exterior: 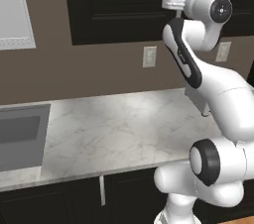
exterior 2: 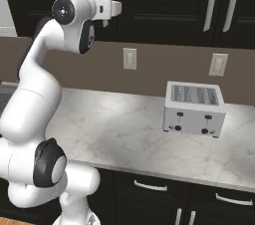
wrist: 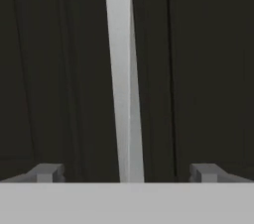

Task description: Open the cabinet and move the ladle to the pot. Then close the cabinet.

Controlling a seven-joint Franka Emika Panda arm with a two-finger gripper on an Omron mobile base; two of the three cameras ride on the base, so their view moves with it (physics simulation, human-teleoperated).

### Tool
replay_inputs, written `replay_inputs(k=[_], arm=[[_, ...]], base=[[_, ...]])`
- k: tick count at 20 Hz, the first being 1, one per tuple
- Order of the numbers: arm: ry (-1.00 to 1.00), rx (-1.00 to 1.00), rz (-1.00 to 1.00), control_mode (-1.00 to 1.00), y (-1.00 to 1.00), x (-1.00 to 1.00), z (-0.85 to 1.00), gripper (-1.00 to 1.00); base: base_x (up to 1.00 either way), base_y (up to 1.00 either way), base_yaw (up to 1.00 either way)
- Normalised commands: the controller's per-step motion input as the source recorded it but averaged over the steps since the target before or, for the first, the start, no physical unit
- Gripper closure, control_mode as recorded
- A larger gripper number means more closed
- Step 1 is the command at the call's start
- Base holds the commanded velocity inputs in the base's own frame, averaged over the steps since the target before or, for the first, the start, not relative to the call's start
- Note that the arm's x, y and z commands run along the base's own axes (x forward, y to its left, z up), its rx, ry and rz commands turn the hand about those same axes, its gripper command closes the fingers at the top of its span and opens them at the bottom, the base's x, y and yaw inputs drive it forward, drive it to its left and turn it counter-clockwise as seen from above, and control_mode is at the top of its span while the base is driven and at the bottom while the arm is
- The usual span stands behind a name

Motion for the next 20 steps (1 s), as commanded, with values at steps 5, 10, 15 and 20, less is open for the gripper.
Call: replay_inputs(k=[5,10,15,20], arm=[[0.0,0.01,0.0,-1.0,-0.03,0.38,0.0,-1.0],[0.0,0.02,0.0,-1.0,-0.12,0.37,0.0,-1.0],[0.0,0.02,0.0,-1.0,-0.1,0.33,0.0,-1.0],[0.0,0.02,0.0,-1.0,-0.09,0.31,0.0,-1.0]], base=[[0.0,0.0,0.0],[0.0,0.0,0.0],[0.0,0.0,0.0],[0.0,0.0,0.0]])
